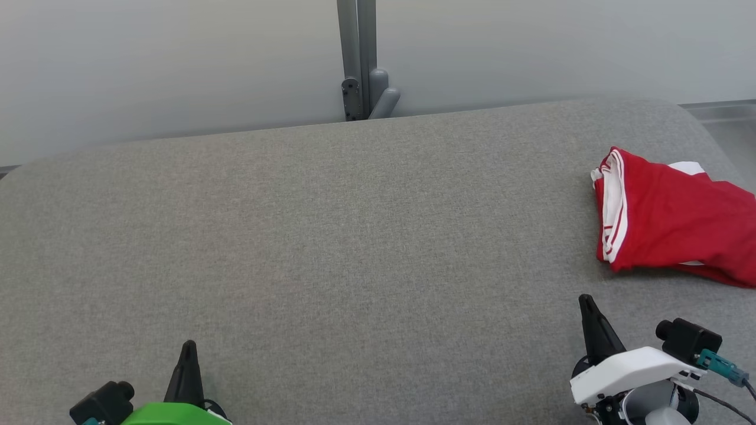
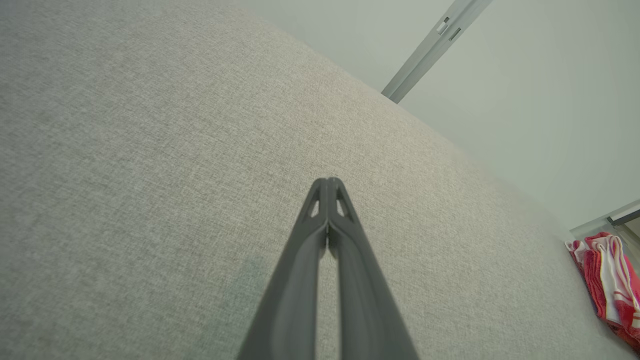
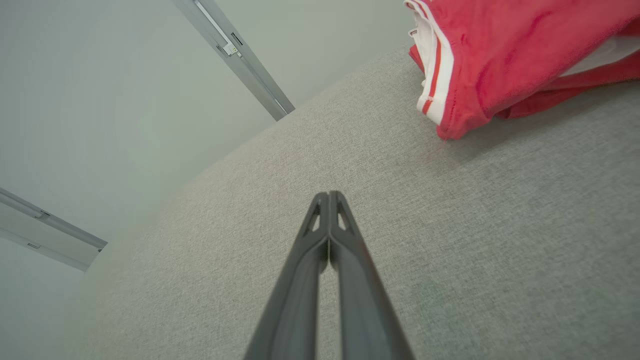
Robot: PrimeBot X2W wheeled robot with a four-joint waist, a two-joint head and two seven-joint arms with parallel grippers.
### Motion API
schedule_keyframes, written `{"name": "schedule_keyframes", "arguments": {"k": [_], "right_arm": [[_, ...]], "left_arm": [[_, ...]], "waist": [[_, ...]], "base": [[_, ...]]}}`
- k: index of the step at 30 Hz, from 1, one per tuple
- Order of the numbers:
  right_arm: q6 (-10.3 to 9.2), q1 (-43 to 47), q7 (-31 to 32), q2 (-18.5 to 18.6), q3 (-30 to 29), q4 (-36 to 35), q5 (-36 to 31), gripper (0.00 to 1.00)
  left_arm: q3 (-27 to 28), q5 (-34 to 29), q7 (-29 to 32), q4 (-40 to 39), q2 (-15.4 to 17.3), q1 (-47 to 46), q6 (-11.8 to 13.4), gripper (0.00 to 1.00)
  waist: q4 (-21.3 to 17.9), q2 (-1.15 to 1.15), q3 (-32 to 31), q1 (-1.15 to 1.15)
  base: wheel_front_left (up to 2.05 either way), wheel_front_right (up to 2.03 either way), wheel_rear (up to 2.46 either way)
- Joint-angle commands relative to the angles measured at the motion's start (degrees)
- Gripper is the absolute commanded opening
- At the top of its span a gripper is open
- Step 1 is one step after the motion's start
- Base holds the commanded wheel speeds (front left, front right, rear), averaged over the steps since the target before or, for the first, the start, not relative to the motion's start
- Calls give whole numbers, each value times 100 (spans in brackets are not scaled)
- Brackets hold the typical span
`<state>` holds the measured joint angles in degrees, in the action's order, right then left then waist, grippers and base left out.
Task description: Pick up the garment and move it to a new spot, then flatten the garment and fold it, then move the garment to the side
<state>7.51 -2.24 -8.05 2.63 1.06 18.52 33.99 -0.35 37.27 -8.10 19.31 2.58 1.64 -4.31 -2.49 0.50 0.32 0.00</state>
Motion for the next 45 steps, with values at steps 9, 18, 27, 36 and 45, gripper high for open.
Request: {"name": "schedule_keyframes", "arguments": {"k": [9,18,27,36,45], "right_arm": [[-1,-191,217,40,-121,-150,889,0],[-1,-237,417,45,-217,-200,1676,0],[-1,-260,563,48,-293,-233,2249,0],[-1,-302,714,51,-367,-270,2846,0],[-1,-327,860,53,-441,-304,3391,0]], "left_arm": [[116,849,204,-154,21,-252,-69,0],[202,1591,400,-226,24,-339,-114,0],[273,2121,540,-273,27,-409,-140,0],[341,2692,687,-330,30,-465,-178,0],[400,3196,818,-379,33,-530,-201,0]], "waist": [[23,-14,-2,0],[49,-18,-3,0],[69,-22,-4,0],[92,-25,-6,0],[115,-29,-7,0]], "base": [[0,0,0],[0,0,0],[0,0,0],[0,0,0],[0,0,0]]}}
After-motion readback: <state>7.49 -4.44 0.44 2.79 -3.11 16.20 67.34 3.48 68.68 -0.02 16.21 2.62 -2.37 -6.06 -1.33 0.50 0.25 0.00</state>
